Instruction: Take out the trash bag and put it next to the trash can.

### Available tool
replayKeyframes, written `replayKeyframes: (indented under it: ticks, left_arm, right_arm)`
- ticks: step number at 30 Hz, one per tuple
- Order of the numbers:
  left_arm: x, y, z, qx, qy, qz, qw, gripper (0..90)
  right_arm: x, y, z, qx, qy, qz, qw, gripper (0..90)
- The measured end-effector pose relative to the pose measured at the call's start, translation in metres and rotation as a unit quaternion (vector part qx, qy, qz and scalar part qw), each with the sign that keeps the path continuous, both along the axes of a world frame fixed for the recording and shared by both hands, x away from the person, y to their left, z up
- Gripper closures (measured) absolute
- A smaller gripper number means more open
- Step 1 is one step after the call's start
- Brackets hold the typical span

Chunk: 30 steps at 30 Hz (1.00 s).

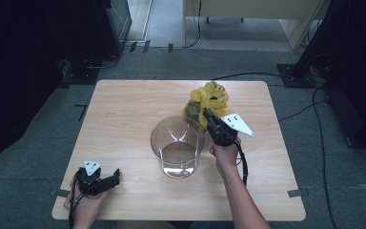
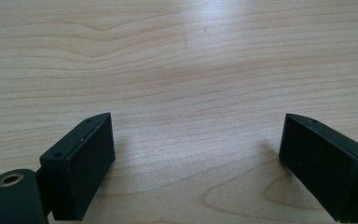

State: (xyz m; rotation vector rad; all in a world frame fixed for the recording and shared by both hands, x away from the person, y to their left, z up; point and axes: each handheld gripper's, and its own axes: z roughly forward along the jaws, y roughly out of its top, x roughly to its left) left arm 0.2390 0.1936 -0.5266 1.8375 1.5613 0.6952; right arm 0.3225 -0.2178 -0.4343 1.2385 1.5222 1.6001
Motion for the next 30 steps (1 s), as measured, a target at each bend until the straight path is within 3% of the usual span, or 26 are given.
replayKeyframes:
  ticks: [3, 7, 13, 18, 20, 21, 25, 30]
  left_arm:
    - [0.000, 0.000, 0.000, 0.000, 0.000, 0.000, 1.0000, 9.7]
    - [0.000, 0.000, 0.000, 0.000, 0.000, 0.000, 1.0000, 9.7]
    - [0.000, 0.000, 0.000, 0.001, 0.000, -0.002, 1.0000, 9.7]
    - [0.000, 0.000, 0.000, 0.001, 0.000, -0.002, 1.0000, 9.7]
    - [0.000, 0.000, 0.000, 0.001, 0.000, -0.001, 1.0000, 9.7]
    - [0.000, 0.000, 0.000, 0.001, 0.000, -0.001, 1.0000, 9.7]
    - [0.000, 0.000, 0.000, 0.001, 0.000, -0.001, 1.0000, 9.7]
    - [0.000, 0.000, 0.000, 0.001, 0.000, -0.001, 1.0000, 9.7]
  right_arm:
    - [0.003, 0.000, -0.012, -0.011, 0.026, 0.015, 0.9995, 90.0]
    - [0.000, 0.000, -0.019, -0.029, 0.036, 0.027, 0.9985, 86.6]
    - [-0.009, -0.009, -0.020, -0.038, 0.059, -0.012, 0.9974, 49.0]
    - [-0.016, -0.018, -0.021, -0.045, 0.064, 0.007, 0.9969, 39.9]
    - [-0.023, -0.022, -0.022, -0.048, 0.061, 0.019, 0.9968, 31.6]
    - [-0.023, -0.022, -0.022, -0.048, 0.061, 0.019, 0.9968, 31.6]
    - [-0.030, -0.026, -0.022, -0.058, 0.069, 0.012, 0.9959, 15.7]
    - [-0.040, -0.030, -0.021, -0.076, 0.070, 0.012, 0.9946, 14.4]
